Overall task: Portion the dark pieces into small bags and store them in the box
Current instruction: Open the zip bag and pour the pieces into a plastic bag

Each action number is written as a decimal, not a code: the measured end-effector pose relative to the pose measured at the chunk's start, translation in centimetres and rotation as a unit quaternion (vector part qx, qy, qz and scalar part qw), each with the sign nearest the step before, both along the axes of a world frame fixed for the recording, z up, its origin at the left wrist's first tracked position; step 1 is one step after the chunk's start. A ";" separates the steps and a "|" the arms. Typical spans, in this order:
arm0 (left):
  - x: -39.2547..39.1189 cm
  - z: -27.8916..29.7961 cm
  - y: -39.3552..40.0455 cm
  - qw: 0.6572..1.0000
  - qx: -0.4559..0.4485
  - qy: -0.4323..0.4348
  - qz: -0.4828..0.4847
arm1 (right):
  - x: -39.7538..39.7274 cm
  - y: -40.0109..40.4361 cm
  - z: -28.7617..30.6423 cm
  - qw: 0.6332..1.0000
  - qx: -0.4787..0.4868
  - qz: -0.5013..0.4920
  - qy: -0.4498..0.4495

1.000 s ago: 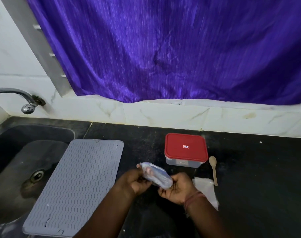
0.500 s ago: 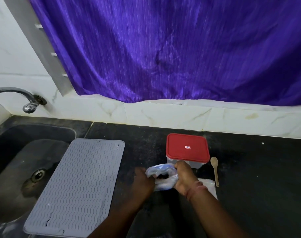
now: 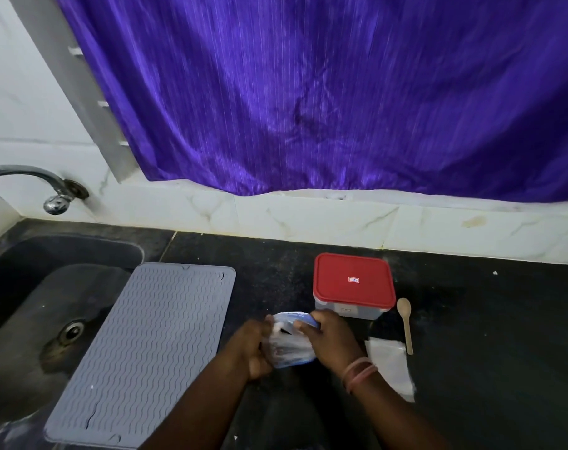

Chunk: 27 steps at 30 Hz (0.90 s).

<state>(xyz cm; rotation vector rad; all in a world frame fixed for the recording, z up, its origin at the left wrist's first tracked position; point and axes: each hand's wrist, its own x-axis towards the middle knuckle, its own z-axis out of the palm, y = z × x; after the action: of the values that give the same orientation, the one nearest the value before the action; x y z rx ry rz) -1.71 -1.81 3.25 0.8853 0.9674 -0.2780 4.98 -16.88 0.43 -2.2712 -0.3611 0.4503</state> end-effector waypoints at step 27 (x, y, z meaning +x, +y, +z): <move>0.2 -1.2 -0.7 0.996 0.090 -0.013 -0.026 | -0.1 -0.5 -0.3 0.996 -0.043 -0.068 0.041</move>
<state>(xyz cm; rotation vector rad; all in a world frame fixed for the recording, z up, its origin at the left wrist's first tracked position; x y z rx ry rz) -1.53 -2.51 2.05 1.0766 0.9560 -0.2245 4.91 -17.33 0.14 -2.3356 -0.1466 0.4941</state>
